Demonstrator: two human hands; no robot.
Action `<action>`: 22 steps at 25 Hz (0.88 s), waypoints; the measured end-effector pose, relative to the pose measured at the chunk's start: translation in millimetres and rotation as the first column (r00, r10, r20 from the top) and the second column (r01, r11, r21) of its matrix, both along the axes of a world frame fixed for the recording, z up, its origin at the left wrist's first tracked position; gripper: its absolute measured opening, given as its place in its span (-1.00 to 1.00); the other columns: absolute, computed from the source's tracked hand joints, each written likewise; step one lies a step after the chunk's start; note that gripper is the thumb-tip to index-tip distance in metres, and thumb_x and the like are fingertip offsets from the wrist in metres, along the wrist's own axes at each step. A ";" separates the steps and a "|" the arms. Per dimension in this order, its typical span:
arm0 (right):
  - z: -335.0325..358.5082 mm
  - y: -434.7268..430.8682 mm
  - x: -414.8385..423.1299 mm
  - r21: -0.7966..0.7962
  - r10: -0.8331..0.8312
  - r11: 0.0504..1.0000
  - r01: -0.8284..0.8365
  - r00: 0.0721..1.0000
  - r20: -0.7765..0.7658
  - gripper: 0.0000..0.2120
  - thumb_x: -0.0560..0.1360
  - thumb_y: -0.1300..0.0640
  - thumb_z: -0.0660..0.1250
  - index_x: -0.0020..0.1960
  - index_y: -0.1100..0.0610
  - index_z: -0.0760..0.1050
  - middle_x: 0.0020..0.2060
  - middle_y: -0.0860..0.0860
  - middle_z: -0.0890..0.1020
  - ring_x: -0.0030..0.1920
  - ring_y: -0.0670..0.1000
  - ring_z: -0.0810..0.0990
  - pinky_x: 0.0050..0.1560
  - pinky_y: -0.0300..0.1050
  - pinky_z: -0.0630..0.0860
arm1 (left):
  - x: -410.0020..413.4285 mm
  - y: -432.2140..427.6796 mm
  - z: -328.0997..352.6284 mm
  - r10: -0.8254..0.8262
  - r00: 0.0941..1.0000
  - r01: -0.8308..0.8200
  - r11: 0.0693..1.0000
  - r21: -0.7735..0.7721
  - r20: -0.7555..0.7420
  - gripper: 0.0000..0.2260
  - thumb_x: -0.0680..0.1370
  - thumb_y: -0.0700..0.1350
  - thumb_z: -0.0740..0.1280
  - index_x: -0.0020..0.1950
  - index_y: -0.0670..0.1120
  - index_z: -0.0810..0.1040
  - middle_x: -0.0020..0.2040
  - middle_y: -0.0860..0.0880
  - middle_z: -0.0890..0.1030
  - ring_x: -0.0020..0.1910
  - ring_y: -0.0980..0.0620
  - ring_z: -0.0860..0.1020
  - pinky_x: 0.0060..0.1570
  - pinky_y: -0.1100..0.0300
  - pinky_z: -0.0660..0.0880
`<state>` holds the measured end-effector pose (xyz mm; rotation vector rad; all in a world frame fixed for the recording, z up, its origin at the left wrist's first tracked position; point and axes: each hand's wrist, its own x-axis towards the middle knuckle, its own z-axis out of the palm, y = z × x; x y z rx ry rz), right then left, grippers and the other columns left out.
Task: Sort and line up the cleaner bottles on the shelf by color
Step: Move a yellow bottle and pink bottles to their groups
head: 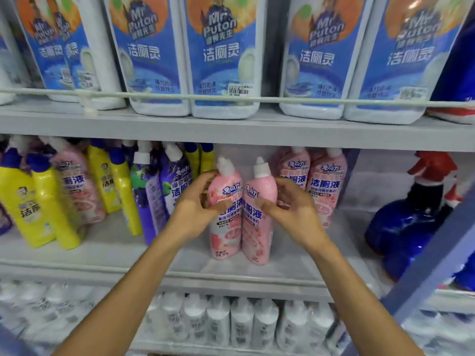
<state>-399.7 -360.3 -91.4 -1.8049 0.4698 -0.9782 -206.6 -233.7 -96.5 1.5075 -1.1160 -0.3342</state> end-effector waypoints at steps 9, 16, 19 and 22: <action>-37.3 -16.0 -0.8 0.046 -0.017 0.999 0.021 0.996 -0.085 -0.55 0.41 0.22 0.60 0.19 -0.04 0.49 0.03 -0.11 0.74 0.03 -0.14 0.72 -0.02 -0.20 0.66 | 2.7 10.4 -13.8 -0.012 0.993 0.028 0.990 0.136 -0.116 -0.57 0.47 -0.30 0.55 0.21 0.09 0.57 0.05 0.18 0.75 0.07 0.20 0.71 0.07 0.29 0.65; -44.0 -18.6 -21.7 0.072 0.050 0.997 -0.041 0.991 -0.127 -0.45 0.38 0.08 0.62 0.30 -0.02 0.47 0.13 -0.12 0.71 0.12 -0.14 0.70 0.05 -0.21 0.65 | 10.8 -0.2 -8.2 -0.124 0.975 0.163 0.964 0.212 -0.184 -0.46 0.42 -0.23 0.59 0.35 0.06 0.55 0.17 0.07 0.74 0.15 0.09 0.70 0.08 0.18 0.66; -52.0 -26.2 -25.3 0.127 -0.071 0.989 0.079 0.995 -0.063 -0.51 0.38 0.19 0.62 0.19 -0.01 0.45 0.09 -0.06 0.72 0.06 -0.12 0.71 -0.01 -0.19 0.66 | 1.3 -19.6 -14.3 -0.107 0.980 0.141 0.968 0.206 -0.171 -0.39 0.38 -0.26 0.63 0.37 0.03 0.55 0.14 0.03 0.75 0.12 0.06 0.71 0.15 0.08 0.64; -47.9 -42.6 -51.5 0.111 -0.108 0.987 0.115 0.992 -0.069 -0.52 0.40 0.27 0.59 0.23 0.08 0.48 0.08 -0.07 0.72 0.07 -0.14 0.70 -0.02 -0.24 0.64 | -16.1 -47.5 -20.9 -0.119 0.983 0.145 0.971 0.189 -0.142 -0.40 0.37 -0.25 0.65 0.36 -0.02 0.54 0.16 0.01 0.74 0.14 0.01 0.71 0.19 0.01 0.64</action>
